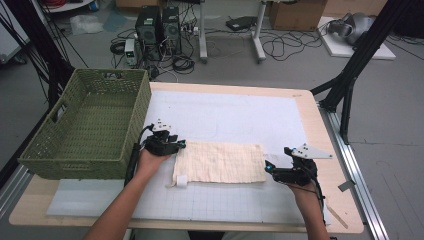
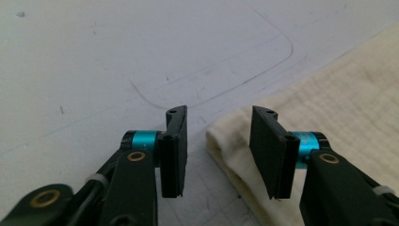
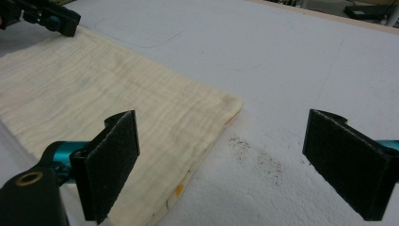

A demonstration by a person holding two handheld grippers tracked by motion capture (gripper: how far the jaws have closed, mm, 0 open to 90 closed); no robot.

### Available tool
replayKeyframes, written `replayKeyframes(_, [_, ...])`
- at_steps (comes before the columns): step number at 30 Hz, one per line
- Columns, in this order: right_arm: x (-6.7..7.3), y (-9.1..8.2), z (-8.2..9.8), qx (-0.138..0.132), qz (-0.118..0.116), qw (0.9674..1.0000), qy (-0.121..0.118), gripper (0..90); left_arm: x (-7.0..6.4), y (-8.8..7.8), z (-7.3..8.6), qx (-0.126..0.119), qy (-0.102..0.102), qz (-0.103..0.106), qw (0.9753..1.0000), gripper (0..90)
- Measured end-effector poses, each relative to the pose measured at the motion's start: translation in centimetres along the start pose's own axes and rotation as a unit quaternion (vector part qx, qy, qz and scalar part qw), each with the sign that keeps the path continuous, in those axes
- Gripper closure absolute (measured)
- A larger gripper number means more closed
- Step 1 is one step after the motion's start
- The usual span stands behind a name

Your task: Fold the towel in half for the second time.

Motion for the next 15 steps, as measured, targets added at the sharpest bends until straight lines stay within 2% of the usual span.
replayKeyframes(3, [0.00,0.09,-0.02,0.000,0.000,1.0000,-0.002,10.6,-0.22,0.07,0.00,0.001,0.009,0.001,1.0000,65.7])
replayKeyframes(9, [0.04,0.14,0.05,0.003,-0.001,1.0000,-0.002,10.6,-0.39,0.10,0.05,0.004,0.020,0.005,0.9998,71.3])
replayKeyframes(12, [0.01,0.24,0.01,0.003,-0.002,1.0000,-0.004,10.6,-0.58,0.11,0.08,0.006,0.032,0.008,0.9994,76.0])
replayKeyframes(15, [-0.02,0.55,0.07,0.011,-0.005,0.9999,-0.001,10.6,-0.71,0.10,0.10,0.007,0.036,0.013,0.9992,80.2])
Point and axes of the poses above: each handheld gripper's, and its own axes: y roughly forward along the jaws, z roughly out of its underside, x roughly to its left, the point moved 6 cm from there along y, roughly forward along the jaws, and after that the axes turned 2 degrees about y, right-handed, at the moved point
